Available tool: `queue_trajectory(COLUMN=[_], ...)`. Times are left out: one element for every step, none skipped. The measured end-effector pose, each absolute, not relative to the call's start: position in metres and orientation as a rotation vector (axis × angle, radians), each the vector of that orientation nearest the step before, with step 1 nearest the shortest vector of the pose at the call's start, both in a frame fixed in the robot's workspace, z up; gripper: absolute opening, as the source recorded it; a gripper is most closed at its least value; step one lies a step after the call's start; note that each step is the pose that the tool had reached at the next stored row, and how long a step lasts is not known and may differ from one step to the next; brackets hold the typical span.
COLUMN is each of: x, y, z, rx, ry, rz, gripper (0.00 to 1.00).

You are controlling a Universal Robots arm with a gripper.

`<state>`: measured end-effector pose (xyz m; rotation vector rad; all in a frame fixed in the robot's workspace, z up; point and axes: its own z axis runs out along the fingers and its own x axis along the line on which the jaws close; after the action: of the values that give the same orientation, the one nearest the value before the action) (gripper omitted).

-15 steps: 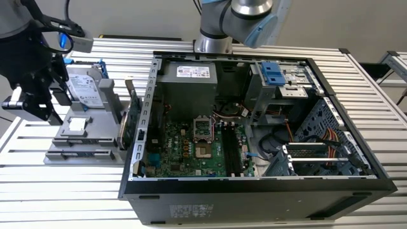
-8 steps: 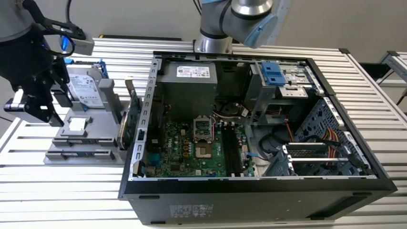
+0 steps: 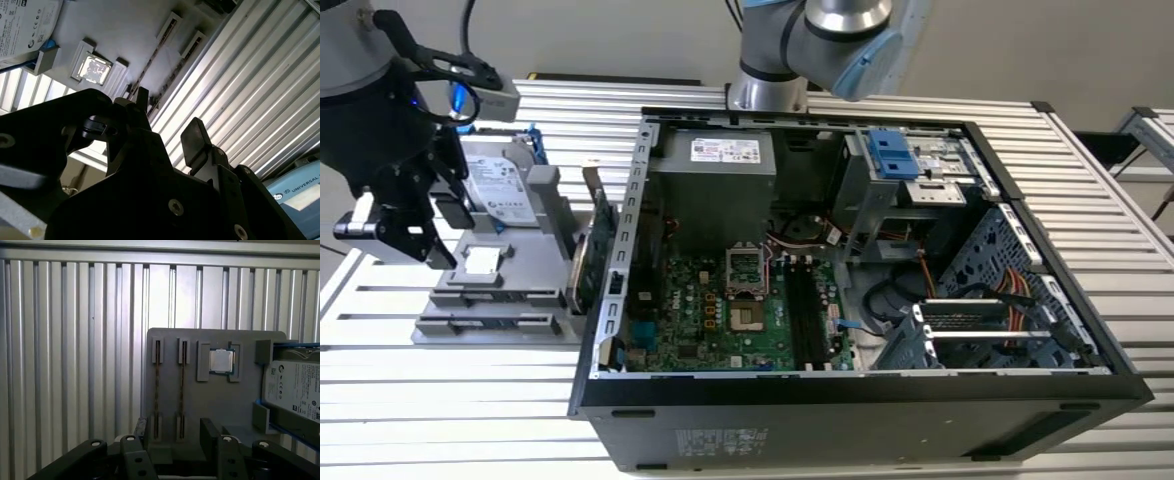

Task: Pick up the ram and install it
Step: 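Pick up the ram and move it above insertion slot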

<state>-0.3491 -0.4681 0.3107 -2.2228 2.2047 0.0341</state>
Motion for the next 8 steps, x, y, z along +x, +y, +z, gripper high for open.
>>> queue_trajectory(x=[-0.3491, -0.3491, -0.3491, -0.3491, -0.3491, -0.3491, -0.3491, -0.3491], y=[-0.4681, -0.4681, -0.468, -0.4681, -0.4681, -0.4681, -0.4681, -0.4681], z=[0.3099, 0.3093, 0.3087, 0.3081, 0.3075, 0.3069, 0.3062, 0.3055], rx=[-2.223, -2.223, -2.223, -2.223, -2.223, -2.223, -2.223, -2.223], ry=[2.205, 2.205, 2.205, 2.205, 2.205, 2.205, 2.205, 2.205], rz=[0.034, 0.034, 0.034, 0.034, 0.034, 0.034, 0.034, 0.034], gripper=[1.0, 1.0, 1.0, 1.0, 1.0, 1.0, 1.0, 1.0])
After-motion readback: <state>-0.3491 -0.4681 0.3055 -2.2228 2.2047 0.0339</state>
